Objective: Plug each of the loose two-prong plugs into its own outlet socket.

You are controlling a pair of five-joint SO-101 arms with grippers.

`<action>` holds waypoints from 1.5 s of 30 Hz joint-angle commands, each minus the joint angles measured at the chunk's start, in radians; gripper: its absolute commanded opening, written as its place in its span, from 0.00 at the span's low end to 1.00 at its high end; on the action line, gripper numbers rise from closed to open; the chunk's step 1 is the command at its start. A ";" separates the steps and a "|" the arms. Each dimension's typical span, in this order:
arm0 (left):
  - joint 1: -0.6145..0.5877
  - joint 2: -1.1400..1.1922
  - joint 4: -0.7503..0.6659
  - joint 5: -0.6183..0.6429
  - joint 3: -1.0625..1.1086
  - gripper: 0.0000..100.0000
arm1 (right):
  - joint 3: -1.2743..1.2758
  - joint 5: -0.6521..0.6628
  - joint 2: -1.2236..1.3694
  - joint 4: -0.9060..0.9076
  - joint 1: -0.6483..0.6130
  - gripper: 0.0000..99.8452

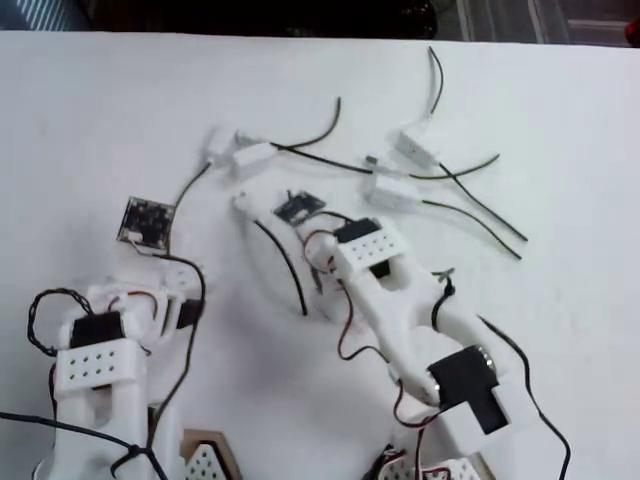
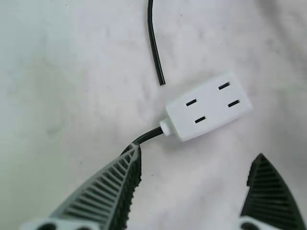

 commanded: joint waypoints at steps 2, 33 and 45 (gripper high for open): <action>-0.002 -0.015 -0.012 -0.008 -0.003 0.34 | 0.011 0.037 -0.007 -0.010 0.024 0.16; -0.002 -0.016 -0.012 -0.008 -0.003 0.34 | 0.084 0.014 0.050 -0.036 -0.019 0.16; -0.002 -0.016 -0.012 -0.008 -0.003 0.34 | 0.077 0.014 0.050 -0.097 -0.018 0.02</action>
